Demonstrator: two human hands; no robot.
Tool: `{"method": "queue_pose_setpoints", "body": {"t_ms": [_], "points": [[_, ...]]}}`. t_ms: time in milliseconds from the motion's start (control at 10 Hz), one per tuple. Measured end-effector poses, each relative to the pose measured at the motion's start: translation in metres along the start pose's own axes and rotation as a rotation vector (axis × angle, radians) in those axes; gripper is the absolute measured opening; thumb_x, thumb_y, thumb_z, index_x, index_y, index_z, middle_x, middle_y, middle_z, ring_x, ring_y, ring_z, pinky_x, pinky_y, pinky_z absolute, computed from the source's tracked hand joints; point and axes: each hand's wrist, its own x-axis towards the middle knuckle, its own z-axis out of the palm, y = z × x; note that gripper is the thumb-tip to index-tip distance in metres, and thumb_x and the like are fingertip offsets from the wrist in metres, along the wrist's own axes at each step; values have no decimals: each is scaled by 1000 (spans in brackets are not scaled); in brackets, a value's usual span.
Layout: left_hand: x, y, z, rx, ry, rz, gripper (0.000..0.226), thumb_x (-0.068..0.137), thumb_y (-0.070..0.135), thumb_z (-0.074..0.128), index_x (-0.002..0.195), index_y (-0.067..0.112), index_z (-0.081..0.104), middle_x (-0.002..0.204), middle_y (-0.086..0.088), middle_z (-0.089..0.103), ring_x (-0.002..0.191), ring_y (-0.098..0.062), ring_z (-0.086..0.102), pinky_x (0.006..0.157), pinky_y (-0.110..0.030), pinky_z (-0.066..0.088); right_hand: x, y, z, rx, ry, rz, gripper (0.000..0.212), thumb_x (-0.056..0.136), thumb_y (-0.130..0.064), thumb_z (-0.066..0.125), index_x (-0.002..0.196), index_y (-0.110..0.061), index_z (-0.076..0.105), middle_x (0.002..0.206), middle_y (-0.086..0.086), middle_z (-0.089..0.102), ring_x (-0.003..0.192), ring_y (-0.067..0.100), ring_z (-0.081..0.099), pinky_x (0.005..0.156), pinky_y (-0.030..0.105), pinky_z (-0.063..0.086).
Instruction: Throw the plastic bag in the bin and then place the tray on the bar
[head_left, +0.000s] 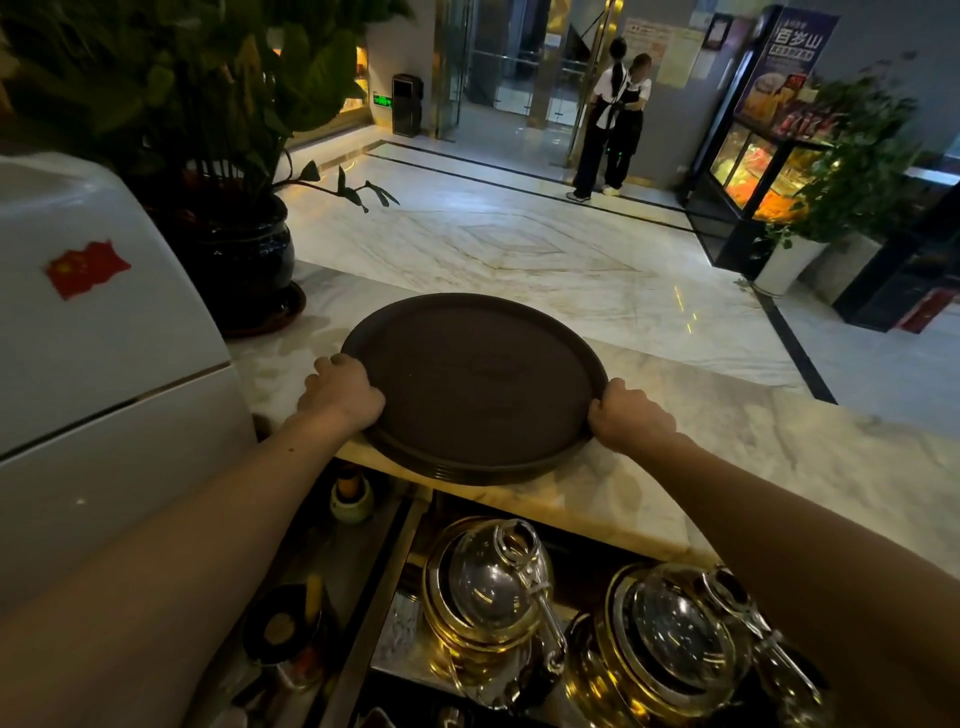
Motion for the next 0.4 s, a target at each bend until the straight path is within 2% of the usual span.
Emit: {"method": "queue_pose_setpoints", "body": {"t_ms": [100,200,300,400], "points": [[-34,4,-8,25,-76,46,63,89,24,51,142,-1,28,138,-25,34,124,-42,41,99,-47,42,-36,4,-19,-59,35,-87,32,98,-36,39,117,-11,42,88,5,48,75,24,50,65,35,39],[-62,6,-12,46,-107,73,61,91,28,50,142,2,28,141,-25,32,126,-42,39,101,-47,42,-64,12,-29,-57,60,-137,35,99,-38,38,120,-10,43,91,7,51,77,26,52,66,34,39],[-108,12,-21,46,-62,179,57,94,34,47,142,7,30,143,-24,32,129,-42,38,103,-49,41,-106,27,-42,-2,126,-220,42,99,-41,38,126,-9,44,114,14,58,99,33,58,72,34,39],[-144,20,-33,37,15,293,58,95,38,45,142,8,31,143,-24,35,129,-42,40,104,-50,39,-134,44,-51,41,142,-272,46,99,-42,38,129,-7,43,123,16,55,107,35,57,77,37,43]]}}
